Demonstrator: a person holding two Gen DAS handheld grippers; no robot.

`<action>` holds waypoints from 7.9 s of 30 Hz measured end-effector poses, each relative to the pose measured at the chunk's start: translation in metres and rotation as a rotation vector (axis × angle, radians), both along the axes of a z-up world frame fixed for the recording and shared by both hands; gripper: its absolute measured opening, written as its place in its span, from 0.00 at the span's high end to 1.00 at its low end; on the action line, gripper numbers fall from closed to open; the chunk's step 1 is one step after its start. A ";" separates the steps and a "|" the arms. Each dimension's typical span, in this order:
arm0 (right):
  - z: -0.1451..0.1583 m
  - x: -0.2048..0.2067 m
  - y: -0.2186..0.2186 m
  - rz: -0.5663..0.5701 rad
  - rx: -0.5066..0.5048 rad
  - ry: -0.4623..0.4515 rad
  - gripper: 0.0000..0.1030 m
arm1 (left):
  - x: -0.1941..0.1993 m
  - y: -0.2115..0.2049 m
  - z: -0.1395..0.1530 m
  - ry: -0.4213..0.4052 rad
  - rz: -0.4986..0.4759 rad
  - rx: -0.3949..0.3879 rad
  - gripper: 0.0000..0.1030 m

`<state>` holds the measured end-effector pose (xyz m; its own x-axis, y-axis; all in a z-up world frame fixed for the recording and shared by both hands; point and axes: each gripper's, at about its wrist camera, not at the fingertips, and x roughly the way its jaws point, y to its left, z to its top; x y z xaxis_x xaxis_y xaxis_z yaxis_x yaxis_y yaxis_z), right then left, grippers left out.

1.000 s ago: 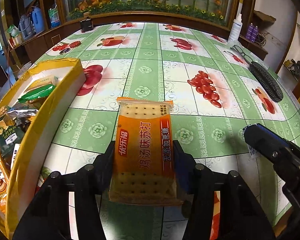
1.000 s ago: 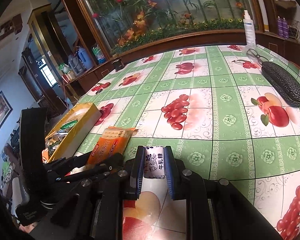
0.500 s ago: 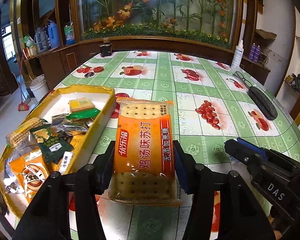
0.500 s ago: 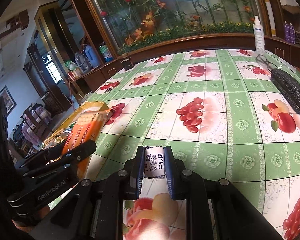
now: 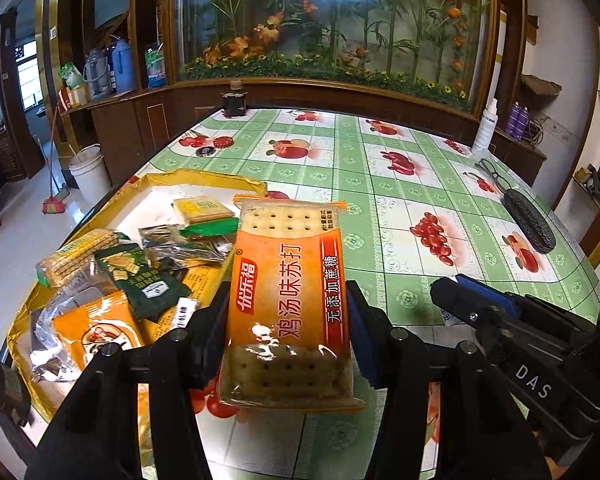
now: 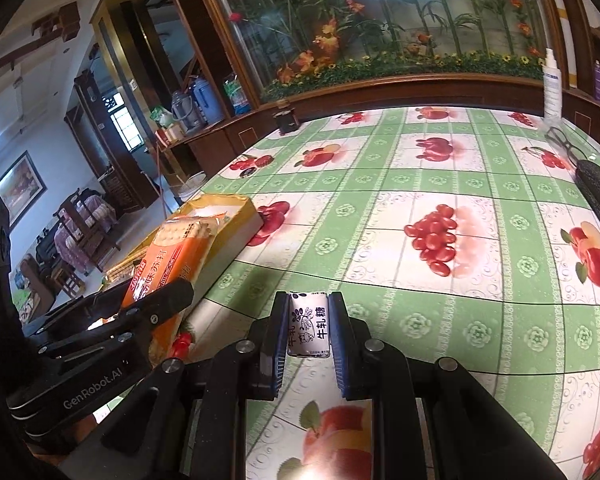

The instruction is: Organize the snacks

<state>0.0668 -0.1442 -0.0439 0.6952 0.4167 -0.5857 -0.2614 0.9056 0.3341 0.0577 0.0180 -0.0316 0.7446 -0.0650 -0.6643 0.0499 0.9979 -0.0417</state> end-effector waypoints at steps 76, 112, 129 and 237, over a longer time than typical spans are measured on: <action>-0.009 0.161 0.175 0.188 0.000 0.122 0.77 | 0.110 0.140 -0.024 0.205 0.226 0.013 0.49; -0.001 0.147 0.169 0.185 0.016 0.123 0.38 | 0.075 0.148 -0.018 0.185 0.245 0.050 0.30; 0.028 0.077 0.156 0.283 0.047 0.049 0.15 | 0.000 0.151 0.019 -0.021 0.319 0.024 0.21; 0.065 -0.076 0.161 0.718 -0.336 -0.454 0.12 | -0.154 0.134 0.065 -0.275 0.377 0.176 0.13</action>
<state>-0.0096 0.0172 0.0209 0.5282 0.6951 -0.4878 -0.8414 0.5059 -0.1903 -0.0962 0.1518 0.0330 0.8441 0.3374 -0.4168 -0.3297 0.9395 0.0928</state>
